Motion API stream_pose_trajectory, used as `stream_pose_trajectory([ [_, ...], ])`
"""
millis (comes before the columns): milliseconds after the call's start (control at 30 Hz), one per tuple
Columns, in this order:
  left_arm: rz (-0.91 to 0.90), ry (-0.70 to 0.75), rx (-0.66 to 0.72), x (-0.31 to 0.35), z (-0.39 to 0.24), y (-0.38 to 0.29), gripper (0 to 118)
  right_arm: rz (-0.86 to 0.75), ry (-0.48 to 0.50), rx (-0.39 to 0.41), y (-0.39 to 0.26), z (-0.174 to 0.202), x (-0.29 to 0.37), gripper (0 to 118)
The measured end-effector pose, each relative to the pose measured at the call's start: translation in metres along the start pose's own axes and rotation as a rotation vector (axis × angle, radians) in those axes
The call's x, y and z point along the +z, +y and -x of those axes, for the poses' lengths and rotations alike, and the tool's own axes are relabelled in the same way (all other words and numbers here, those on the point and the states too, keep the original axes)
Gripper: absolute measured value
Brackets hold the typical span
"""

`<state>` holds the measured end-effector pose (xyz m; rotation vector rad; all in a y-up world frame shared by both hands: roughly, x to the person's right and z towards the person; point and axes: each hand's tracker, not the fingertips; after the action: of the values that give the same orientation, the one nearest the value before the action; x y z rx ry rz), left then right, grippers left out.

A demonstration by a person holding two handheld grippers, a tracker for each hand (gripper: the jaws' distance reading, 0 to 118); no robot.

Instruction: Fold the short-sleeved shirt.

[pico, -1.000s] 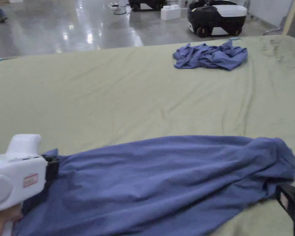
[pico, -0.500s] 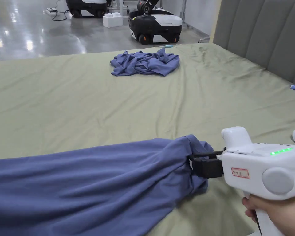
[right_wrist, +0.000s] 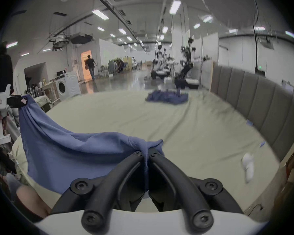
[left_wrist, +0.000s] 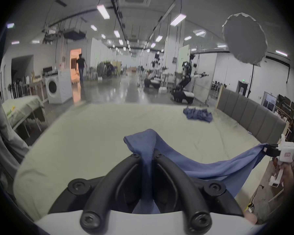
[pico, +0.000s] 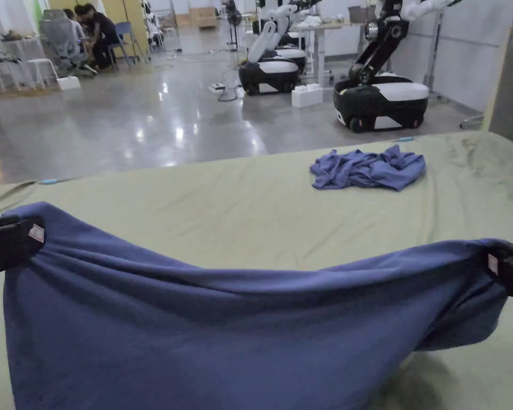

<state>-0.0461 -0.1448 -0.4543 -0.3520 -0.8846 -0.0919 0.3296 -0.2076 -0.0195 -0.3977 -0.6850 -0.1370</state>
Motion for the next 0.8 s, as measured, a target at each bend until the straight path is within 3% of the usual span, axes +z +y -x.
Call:
stream_pose_trajectory([
  [233, -0.167, 0.064, -0.009, 0.066, 0.027, 0.108, 6, -0.139, 0.015, -0.017, 0.117, -0.002, 0.038, 3],
  [333, -0.201, 0.075, -0.029, 0.065, 0.028, 0.145, 6, -0.194, -0.027, 0.053, 0.164, 0.006, 0.033, 3],
  [567, -0.250, 0.148, -0.046, 0.002, 0.035, 0.207, 6, -0.252, -0.070, 0.101, 0.256, 0.018, -0.027, 3],
  [800, -0.262, 0.218, -0.052, -0.092, 0.047, 0.237, 6, -0.276, -0.097, 0.142, 0.299, 0.023, -0.126, 3],
])
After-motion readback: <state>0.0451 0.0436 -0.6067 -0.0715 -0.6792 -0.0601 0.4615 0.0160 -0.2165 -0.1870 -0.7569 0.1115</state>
